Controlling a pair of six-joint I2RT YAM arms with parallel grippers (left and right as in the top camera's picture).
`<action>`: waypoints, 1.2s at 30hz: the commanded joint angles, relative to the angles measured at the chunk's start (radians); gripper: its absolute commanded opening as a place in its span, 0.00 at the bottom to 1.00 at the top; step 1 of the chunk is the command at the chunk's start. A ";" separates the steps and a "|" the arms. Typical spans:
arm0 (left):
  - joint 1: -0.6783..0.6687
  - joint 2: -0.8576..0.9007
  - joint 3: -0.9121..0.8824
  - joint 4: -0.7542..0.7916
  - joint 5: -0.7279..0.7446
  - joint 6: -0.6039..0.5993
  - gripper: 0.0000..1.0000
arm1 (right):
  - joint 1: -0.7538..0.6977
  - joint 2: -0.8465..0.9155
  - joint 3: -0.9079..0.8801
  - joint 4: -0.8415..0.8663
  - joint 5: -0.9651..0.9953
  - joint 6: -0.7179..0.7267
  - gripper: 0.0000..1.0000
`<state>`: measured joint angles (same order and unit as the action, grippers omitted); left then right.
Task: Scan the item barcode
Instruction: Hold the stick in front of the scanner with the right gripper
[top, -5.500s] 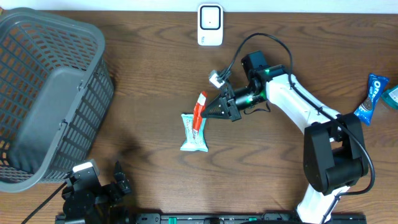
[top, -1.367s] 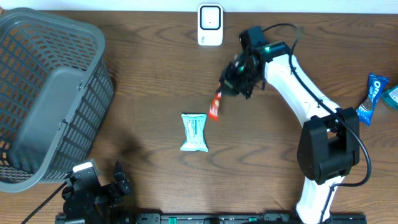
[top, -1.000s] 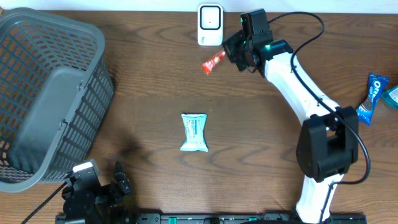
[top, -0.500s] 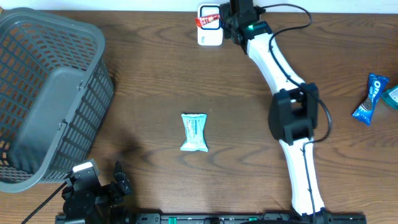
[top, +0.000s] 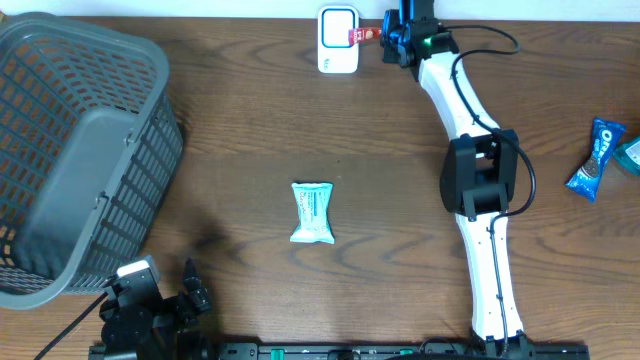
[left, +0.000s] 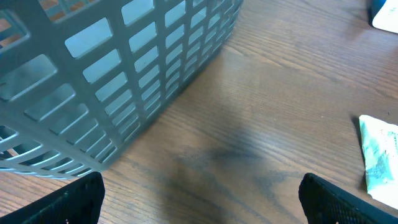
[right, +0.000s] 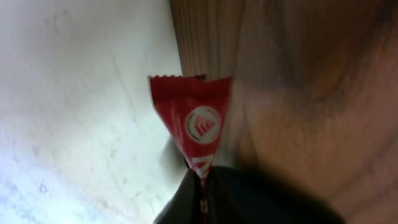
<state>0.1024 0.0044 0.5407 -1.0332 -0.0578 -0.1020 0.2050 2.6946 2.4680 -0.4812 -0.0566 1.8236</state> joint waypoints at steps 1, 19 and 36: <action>-0.004 0.000 -0.002 -0.001 -0.002 -0.005 1.00 | -0.002 -0.002 0.107 -0.090 -0.050 -0.093 0.02; -0.004 0.000 -0.002 -0.001 -0.002 -0.005 1.00 | -0.106 -0.042 0.449 -0.952 -0.137 -0.855 0.63; -0.004 0.000 -0.002 -0.001 -0.002 -0.005 1.00 | 0.061 -0.042 0.047 -0.372 0.249 -1.068 0.72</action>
<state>0.1024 0.0044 0.5407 -1.0332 -0.0578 -0.1020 0.2596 2.6659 2.5351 -0.8577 -0.0219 0.7998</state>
